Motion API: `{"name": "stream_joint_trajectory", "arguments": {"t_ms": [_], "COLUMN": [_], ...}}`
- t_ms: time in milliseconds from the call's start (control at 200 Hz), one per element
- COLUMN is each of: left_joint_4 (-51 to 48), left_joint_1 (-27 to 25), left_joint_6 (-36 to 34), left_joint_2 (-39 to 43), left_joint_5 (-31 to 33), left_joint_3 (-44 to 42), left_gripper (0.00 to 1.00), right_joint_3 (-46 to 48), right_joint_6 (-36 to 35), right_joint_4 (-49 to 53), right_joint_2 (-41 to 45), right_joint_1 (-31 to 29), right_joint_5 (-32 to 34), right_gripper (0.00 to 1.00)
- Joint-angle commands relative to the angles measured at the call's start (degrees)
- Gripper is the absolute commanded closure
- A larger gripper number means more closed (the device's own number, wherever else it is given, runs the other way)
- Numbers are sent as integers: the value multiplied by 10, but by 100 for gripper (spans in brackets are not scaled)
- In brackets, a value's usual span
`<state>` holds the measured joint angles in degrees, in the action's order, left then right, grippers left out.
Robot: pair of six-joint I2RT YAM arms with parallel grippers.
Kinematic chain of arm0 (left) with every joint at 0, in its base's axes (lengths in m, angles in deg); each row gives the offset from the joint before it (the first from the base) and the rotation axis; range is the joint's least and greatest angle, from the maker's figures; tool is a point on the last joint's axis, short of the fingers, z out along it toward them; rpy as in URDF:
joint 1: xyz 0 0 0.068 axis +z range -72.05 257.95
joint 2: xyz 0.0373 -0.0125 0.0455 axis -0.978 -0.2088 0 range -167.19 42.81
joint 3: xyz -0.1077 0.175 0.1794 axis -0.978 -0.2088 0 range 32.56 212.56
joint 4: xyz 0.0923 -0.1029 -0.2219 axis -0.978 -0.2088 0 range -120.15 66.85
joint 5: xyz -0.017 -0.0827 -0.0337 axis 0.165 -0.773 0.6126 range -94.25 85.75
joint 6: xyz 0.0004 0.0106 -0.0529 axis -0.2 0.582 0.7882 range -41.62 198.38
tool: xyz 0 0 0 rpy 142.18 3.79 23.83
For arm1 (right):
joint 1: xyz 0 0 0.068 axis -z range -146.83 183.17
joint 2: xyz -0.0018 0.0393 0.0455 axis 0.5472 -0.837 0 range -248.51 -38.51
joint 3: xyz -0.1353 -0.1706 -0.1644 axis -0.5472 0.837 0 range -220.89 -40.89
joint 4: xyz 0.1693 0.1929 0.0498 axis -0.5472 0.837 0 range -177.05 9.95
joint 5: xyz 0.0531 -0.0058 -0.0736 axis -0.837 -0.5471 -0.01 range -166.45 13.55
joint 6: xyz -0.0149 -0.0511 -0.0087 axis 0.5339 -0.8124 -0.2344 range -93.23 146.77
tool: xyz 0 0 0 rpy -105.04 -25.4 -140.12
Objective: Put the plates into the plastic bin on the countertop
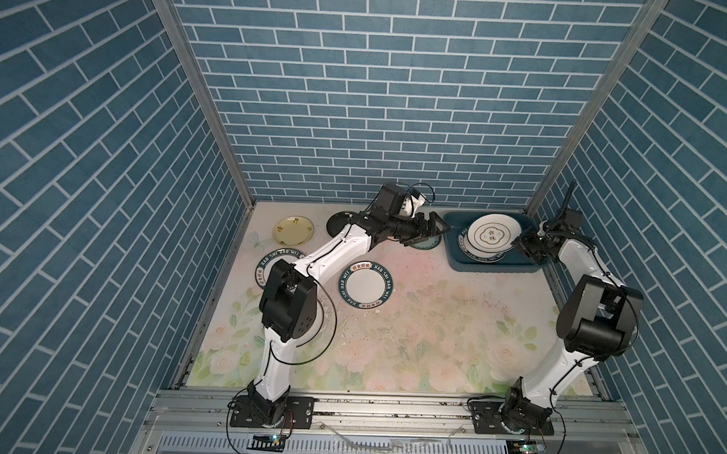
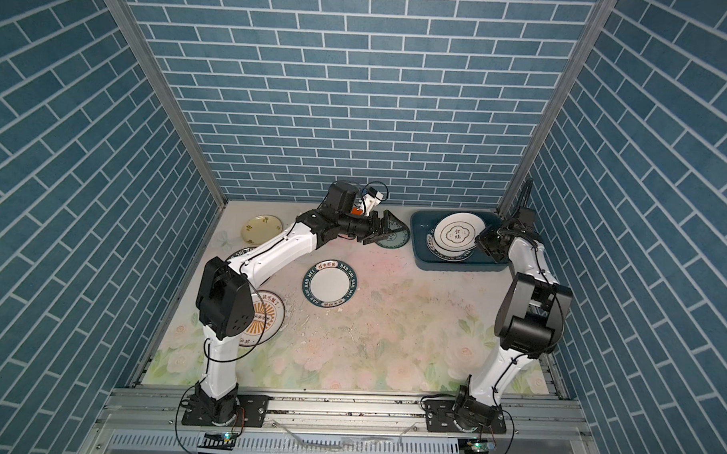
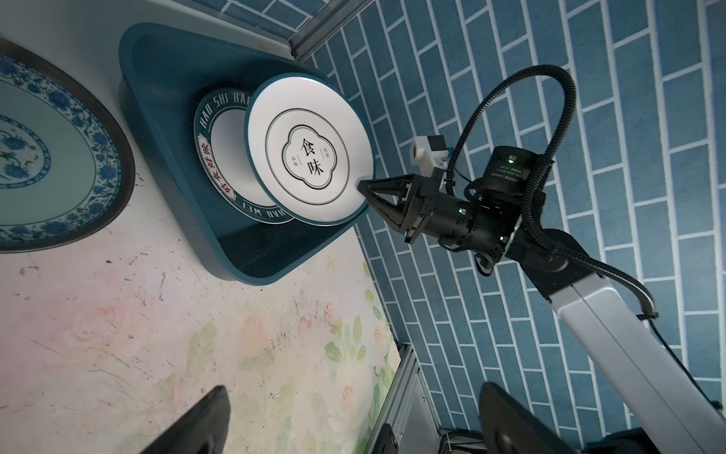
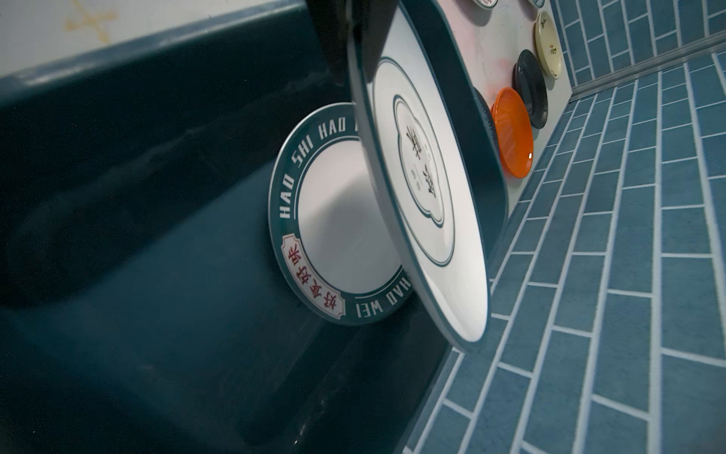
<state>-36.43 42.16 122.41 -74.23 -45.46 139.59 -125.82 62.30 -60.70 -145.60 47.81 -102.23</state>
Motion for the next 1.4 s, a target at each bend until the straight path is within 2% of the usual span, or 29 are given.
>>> {"name": "stream_joint_trajectory", "arguments": {"t_ms": [0,200,620,790,900,1100,1275,1395], "left_joint_4": [-15,-16,-21,-25,-24,-16,-6,-2], "left_joint_1": [3,10,12,13,13,13,13,13], "left_joint_6": [-17,-16,-16,-17,-18,-16,-13,-13], "left_joint_2": [-3,1,12,17,22,29,34,42], "left_joint_5": [1,11,25,27,31,34,35,38], "left_joint_3": [16,9,-3,-5,-8,-22,-33,-43], "left_gripper": [0,0,0,0,0,0,0,0], "right_joint_3": [-27,-56,-103,-159,-155,-139,-141,-139], "right_joint_6": [-23,-30,-56,-87,-88,-93,-104,-111], "right_joint_4": [-10,-25,-7,45,49,49,60,64], "right_joint_2": [-24,-73,-147,-181,-182,-172,-166,-157], "right_joint_1": [-2,-4,-22,-22,-22,-22,-23,-24], "right_joint_5": [-3,-45,-39,-25,-21,-11,-4,-1], "right_gripper": [100,100,100,99,92,66,57,55]}}
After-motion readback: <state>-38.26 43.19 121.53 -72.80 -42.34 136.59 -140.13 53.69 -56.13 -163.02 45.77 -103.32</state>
